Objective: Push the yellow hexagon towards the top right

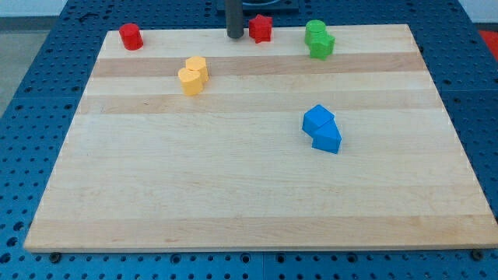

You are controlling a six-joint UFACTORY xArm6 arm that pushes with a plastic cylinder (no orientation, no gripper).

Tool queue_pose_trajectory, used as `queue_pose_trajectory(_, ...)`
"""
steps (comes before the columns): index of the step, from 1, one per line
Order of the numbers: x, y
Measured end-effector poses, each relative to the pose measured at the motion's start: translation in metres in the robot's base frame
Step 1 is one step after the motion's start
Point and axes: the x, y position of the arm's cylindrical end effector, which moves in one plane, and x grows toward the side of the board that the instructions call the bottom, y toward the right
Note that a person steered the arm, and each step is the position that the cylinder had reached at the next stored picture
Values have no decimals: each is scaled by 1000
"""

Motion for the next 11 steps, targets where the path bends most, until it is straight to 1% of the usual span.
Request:
queue_pose_trajectory(1, 21, -23)
queue_pose_trajectory(2, 51, -41)
queue_pose_trajectory(3, 78, -41)
queue_pose_trajectory(5, 79, -54)
queue_pose_trajectory(6, 92, -70)
queue_pose_trajectory(8, 101, -127)
queue_pose_trajectory(9, 119, -151)
queue_pose_trajectory(10, 130, -118)
queue_pose_trajectory(11, 130, -55)
